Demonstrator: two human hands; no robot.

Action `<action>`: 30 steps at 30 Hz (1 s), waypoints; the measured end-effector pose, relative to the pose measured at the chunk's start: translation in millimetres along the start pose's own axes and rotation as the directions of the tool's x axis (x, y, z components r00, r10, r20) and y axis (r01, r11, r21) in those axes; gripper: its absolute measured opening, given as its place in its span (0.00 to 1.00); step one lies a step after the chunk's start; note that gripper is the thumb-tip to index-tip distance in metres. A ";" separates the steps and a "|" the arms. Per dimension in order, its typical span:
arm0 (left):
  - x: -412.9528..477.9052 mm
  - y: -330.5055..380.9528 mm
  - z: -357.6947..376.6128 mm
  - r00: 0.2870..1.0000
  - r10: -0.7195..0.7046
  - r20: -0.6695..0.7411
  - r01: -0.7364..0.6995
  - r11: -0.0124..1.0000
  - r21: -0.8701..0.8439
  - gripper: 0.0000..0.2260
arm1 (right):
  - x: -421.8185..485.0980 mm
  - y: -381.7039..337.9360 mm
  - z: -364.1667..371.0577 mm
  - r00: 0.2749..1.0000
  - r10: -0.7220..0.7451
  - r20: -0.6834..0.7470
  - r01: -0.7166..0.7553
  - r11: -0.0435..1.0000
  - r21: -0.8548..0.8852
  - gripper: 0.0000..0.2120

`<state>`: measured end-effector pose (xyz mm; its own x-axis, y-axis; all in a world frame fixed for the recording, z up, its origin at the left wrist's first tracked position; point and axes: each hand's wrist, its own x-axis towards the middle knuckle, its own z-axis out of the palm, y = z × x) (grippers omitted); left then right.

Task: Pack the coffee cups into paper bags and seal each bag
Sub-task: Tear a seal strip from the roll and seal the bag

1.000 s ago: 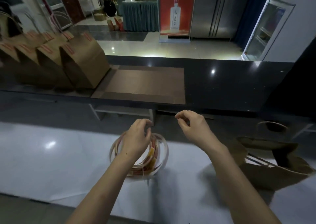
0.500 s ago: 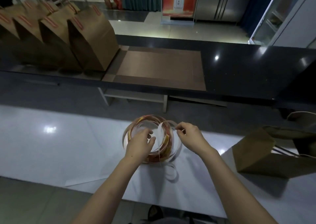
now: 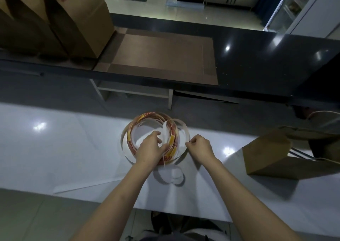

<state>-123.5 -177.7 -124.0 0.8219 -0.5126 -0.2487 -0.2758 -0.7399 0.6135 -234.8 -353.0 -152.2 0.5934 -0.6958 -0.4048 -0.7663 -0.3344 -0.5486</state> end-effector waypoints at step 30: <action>-0.4 -7.9 -24.5 0.989 0.019 -0.145 -0.037 0.992 -0.120 0.09 | -39.6 -16.9 -13.4 0.980 -0.182 -0.083 0.189 0.711 0.677 0.13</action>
<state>-109.5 -160.9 -110.4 0.8801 -0.4580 -0.1251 -0.2443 -0.6628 0.7078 -248.7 -328.3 -117.1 0.7007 -0.6732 -0.2363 -0.2660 0.0608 -0.9620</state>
